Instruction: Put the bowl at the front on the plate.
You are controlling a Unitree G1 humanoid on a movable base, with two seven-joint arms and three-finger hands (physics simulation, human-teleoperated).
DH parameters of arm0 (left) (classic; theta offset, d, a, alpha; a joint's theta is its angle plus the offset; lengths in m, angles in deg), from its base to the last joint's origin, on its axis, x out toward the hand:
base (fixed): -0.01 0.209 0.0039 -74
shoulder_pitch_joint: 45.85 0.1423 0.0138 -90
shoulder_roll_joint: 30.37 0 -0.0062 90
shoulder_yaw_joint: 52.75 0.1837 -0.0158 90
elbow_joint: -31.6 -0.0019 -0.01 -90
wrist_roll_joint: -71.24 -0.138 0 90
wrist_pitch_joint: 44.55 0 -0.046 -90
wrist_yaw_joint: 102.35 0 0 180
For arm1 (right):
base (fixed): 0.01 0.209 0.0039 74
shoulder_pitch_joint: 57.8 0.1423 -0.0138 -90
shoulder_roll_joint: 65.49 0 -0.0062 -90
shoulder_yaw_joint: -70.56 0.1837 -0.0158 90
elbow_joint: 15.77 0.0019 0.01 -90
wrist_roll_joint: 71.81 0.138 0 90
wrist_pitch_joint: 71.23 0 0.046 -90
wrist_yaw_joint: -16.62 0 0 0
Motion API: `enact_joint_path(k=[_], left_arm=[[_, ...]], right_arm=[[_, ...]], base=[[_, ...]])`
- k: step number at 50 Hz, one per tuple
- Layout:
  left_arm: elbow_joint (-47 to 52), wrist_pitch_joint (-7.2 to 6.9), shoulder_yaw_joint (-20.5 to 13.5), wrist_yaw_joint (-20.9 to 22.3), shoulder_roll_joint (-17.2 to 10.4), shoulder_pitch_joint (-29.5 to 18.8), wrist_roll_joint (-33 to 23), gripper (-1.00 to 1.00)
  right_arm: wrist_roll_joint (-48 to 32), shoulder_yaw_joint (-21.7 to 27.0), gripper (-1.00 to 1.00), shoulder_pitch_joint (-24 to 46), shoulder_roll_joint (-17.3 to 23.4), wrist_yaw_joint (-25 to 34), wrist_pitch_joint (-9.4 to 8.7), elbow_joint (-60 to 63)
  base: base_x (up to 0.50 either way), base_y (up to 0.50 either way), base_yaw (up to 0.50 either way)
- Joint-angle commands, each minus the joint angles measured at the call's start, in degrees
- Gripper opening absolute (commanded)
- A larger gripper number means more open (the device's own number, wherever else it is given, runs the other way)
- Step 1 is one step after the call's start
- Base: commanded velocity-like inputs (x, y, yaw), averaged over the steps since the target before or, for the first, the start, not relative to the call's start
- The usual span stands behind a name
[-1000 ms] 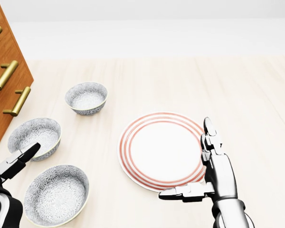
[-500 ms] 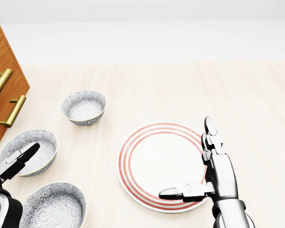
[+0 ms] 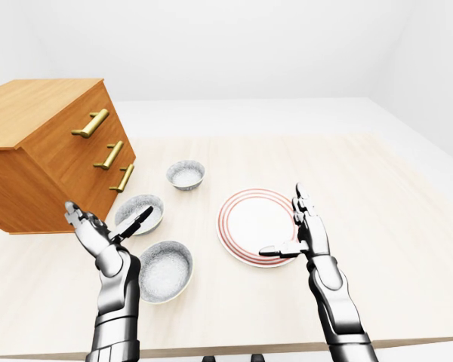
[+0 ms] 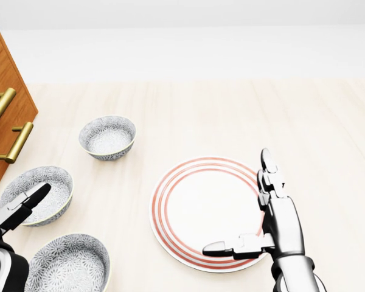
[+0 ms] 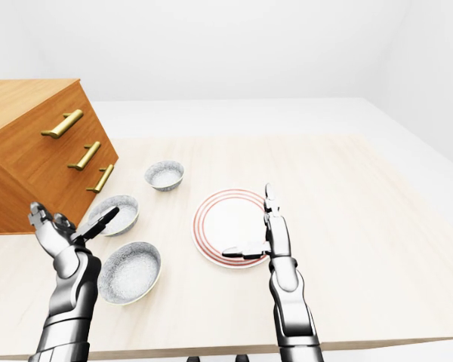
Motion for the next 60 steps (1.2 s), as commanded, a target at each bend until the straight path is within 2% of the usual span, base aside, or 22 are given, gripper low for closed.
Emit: enact_joint_path(k=[1,2,3,4,7,8,9,14,22,30,35,38,42,43,46,52,60], left_arm=[[-0.2,0.0,0.0,0.0,0.0,0.0,0.0,1.0],[0.1,0.0,0.0,0.0,0.0,0.0,0.0,1.0],[0.9,0.0,0.0,0.0,0.0,0.3,0.1,1.0],[1.0,0.0,-0.1,0.0,0.0,0.3,0.1,1.0],[0.5,0.0,-0.1,0.0,0.1,0.2,-0.1,1.0],[0.0,0.0,-0.1,0.0,0.1,0.0,-0.1,1.0],[0.0,0.0,-0.1,0.0,0.0,0.0,-0.1,1.0],[1.1,0.0,0.0,0.0,0.1,0.4,-0.1,1.0],[0.4,0.0,0.0,0.0,0.1,0.2,-0.2,1.0],[0.5,0.0,0.0,0.0,0.0,0.3,-0.4,1.0],[-1.6,0.0,0.0,0.0,0.0,-0.4,-0.6,1.0],[-1.4,0.0,0.1,0.0,-0.1,-0.3,-0.5,1.0],[-0.2,0.0,0.1,0.0,-0.1,-0.1,-0.6,1.0],[-0.6,0.0,0.1,0.0,-0.1,-0.2,-0.7,1.0],[-0.6,0.0,0.0,0.0,-0.1,-0.2,-0.6,1.0],[-0.1,0.0,0.1,0.0,-0.2,-0.1,-0.6,1.0],[-0.1,0.0,0.0,0.0,-0.2,-0.1,-0.6,1.0]], right_arm=[[-1.1,-0.8,1.0,-0.7,-0.1,0.5,0.6,1.4],[-1.1,-0.6,1.0,-0.6,0.0,0.6,1.38,0.7],[-1.6,-1.2,1.0,-1.1,-0.2,0.6,-0.09,2.9],[-2.2,-1.5,1.0,-1.4,-0.2,0.6,-0.46,3.7],[-4.6,-2.3,1.0,-1.2,0.0,0.9,-0.79,3.1],[-5.1,-2.6,1.0,-1.2,0.2,1.3,-0.38,2.9],[-6.5,-3.0,1.0,-1.3,0.2,1.2,-1.5,3.4],[-6.0,-3.8,1.0,-2.0,-0.7,2.5,-4.54,8.1],[-12.2,-8.4,1.0,0.9,-1.1,5.4,-4.54,18.5],[-29.7,-13.3,1.0,4.8,-0.4,11.9,-4.54,21.8],[-43.2,-16.9,1.0,6.1,-1.2,19.0,-4.54,24.6],[-49.5,-17.0,1.0,6.5,-2.0,23.3,-4.54,24.9],[-64.3,-18.7,1.0,8.6,-3.3,33.8,-4.54,26.5],[-64.7,-17.9,1.0,8.3,-4.4,35.6,-4.54,26.5],[-64.9,-15.4,1.0,8.0,-4.7,35.3,-4.54,25.5],[-71.5,-15.7,1.0,6.6,-4.6,38.7,-4.54,24.4],[-73.4,-14.8,1.0,6.0,-5.7,38.7,-4.54,23.2]], base=[[0.0,0.0,0.0],[0.0,0.0,0.0],[0.0,0.0,0.0],[0.0,0.0,0.0],[0.0,0.0,0.0],[0.0,0.0,0.0],[0.0,0.0,0.0],[0.0,0.0,0.0],[0.0,0.0,0.0],[0.0,0.0,0.0],[0.0,0.0,0.0],[0.0,0.0,0.0],[0.0,0.0,0.0],[0.0,0.0,0.0],[0.0,0.0,0.0],[0.0,0.0,0.0],[0.0,0.0,0.0]])
